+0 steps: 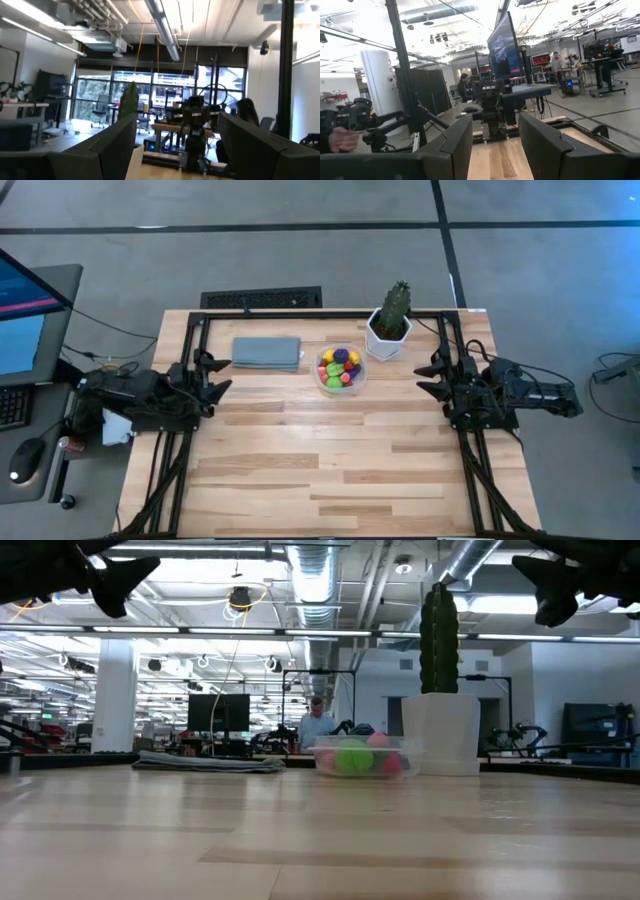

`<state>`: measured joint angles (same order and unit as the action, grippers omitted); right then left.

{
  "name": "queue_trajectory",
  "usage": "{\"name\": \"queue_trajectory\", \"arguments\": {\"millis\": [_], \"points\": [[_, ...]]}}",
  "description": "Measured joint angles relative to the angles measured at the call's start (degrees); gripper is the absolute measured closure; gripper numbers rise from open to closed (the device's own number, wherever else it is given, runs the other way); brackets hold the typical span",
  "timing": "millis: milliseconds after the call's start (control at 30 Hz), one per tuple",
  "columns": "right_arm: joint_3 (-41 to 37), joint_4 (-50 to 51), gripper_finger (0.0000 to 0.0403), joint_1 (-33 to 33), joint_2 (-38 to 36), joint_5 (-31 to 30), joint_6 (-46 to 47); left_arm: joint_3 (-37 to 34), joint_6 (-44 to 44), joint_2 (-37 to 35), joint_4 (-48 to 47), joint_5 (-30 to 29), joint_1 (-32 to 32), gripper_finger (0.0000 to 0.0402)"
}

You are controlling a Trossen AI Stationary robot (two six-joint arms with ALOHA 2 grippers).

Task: Pick and placing Produce into tupperware
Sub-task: Return to Home Position

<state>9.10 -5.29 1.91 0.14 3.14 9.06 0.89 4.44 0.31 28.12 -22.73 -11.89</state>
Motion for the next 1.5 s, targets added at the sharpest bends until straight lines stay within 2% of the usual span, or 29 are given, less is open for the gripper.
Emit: {"name": "queue_trajectory", "arguments": {"millis": [133, 300, 467, 667, 1033, 1367, 1500], "points": [[0.02, -0.50, 0.0220, 0.00, 0.00, 0.02, -0.02, 0.75, -0.15, 0.57, 0.50, -0.13, 0.86, 0.0132], [0.04, -0.94, 0.0220, 0.13, 0.00, 0.00, -0.35, 0.73, -3.01, 0.94, 0.58, 5.75, 3.93, 0.0132], [0.04, -1.18, 0.0220, 0.15, 0.00, -0.02, -0.44, 0.73, -4.63, 2.51, 0.38, 8.97, 7.08, 0.0132], [0.04, -1.09, 0.0220, -0.63, 0.00, 0.47, -0.06, 0.78, -3.73, -0.26, -3.18, 8.52, 7.55, 0.0132], [0.02, 1.08, 0.0220, -3.13, 0.00, 0.70, -0.06, 0.80, -4.47, -0.22, -5.29, 8.49, 7.55, 0.0132], [0.02, 1.72, 0.0220, -3.15, 0.00, 7.79, 2.93, 0.82, -4.82, -0.22, -6.21, 9.45, 7.55, 0.0132], [0.02, 4.79, 0.0220, -3.13, 0.00, 8.34, 4.47, 0.82, -5.99, -0.22, -7.98, 9.45, 7.55, 0.0132]]}}
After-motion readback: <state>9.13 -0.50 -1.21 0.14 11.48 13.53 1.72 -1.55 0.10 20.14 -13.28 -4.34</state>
